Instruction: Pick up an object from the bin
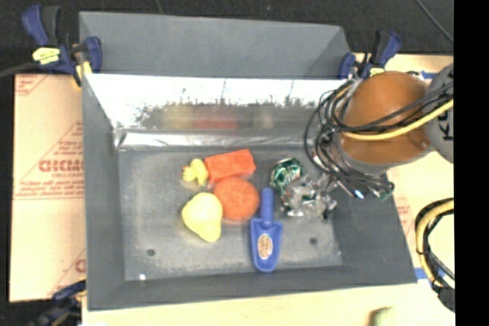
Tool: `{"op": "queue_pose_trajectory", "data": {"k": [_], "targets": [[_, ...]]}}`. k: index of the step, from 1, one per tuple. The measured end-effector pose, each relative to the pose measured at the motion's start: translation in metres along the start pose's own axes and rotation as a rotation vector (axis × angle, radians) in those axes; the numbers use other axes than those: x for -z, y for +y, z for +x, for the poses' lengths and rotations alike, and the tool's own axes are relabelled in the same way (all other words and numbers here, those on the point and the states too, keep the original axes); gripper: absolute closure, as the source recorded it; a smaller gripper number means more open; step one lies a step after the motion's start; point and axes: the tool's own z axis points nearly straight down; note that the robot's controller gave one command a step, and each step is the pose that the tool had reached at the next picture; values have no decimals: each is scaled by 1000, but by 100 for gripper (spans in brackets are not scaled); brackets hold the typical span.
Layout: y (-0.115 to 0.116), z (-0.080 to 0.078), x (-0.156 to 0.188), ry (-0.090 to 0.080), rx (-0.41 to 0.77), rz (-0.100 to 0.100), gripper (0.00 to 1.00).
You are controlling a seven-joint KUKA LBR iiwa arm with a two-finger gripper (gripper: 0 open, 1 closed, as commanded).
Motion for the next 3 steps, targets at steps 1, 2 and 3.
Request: {"op": "queue_pose_trajectory", "data": {"k": [1, 2, 3], "targets": [[36, -22, 19, 1, 31, -1, 100], [24, -32, 11, -4, 38, 2, 100], [7, -42, 34, -4, 51, 3, 100]]}}
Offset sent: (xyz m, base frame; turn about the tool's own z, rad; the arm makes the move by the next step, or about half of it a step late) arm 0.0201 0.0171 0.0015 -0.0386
